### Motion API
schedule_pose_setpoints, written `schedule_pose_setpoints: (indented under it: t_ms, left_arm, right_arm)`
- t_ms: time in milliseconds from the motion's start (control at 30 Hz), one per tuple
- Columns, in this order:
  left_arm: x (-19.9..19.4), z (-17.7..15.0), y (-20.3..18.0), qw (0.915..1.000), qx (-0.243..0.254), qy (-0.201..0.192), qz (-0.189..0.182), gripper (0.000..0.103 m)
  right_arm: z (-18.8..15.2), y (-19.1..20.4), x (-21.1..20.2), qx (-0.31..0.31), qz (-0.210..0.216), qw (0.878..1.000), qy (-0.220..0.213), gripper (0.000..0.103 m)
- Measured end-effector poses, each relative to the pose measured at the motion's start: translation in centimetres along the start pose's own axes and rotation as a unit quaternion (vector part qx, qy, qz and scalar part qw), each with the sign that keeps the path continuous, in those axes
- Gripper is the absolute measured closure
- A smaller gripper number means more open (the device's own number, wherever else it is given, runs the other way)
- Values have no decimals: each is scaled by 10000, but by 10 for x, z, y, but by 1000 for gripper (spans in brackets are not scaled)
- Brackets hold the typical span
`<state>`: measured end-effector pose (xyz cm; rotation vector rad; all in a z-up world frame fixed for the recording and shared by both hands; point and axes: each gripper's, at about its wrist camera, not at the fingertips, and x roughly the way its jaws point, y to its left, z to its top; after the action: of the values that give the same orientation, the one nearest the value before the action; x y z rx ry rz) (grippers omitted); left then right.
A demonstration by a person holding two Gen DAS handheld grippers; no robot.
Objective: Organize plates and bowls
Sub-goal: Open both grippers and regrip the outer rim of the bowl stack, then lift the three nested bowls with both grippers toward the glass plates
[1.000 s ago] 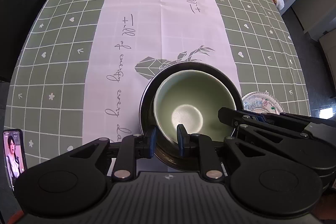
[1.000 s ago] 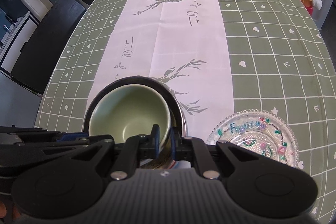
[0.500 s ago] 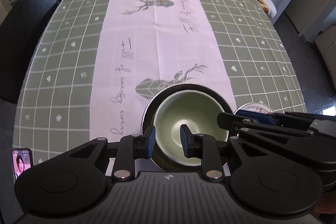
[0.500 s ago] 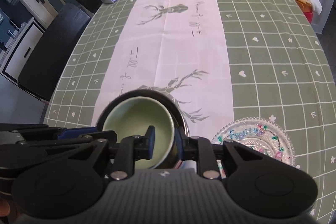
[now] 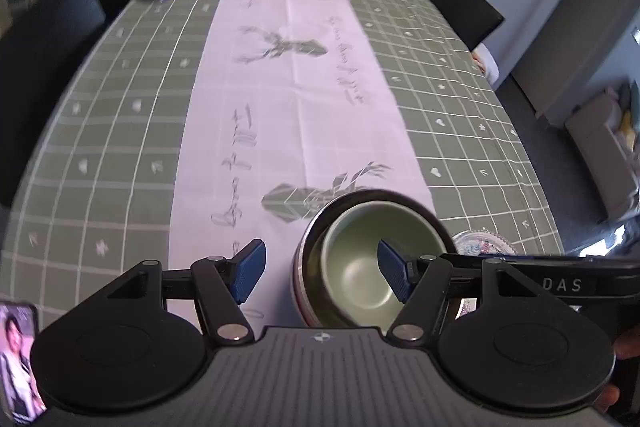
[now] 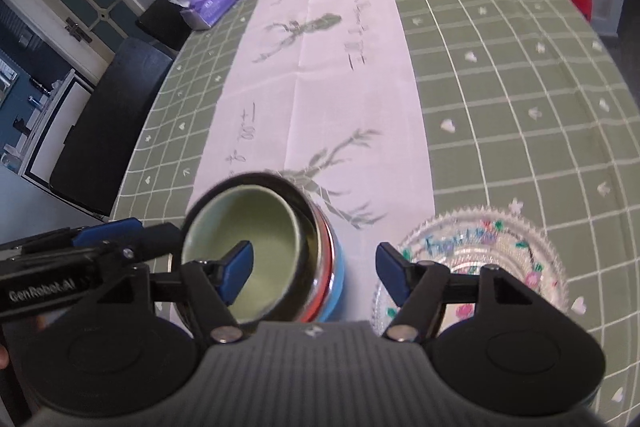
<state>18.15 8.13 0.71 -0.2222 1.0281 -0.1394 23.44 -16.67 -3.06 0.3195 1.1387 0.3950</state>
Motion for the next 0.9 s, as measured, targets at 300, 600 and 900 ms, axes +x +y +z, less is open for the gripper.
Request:
schedule_pose_setpoints:
  t_ms: [300, 600, 900]
  left_arm:
    - [34, -11, 36, 9939, -825, 416, -605, 28]
    - [56, -17, 35, 9904, -948, 657, -760, 28]
    - [67, -21, 34, 9894, -816, 878, -814, 28]
  right_arm:
    - [-1, -18, 35, 630, 370, 9965, 410, 36]
    - [-3, -21, 52, 818, 462, 9934, 654, 36]
    - [-4, -26, 61, 881, 503, 9914, 821, 39]
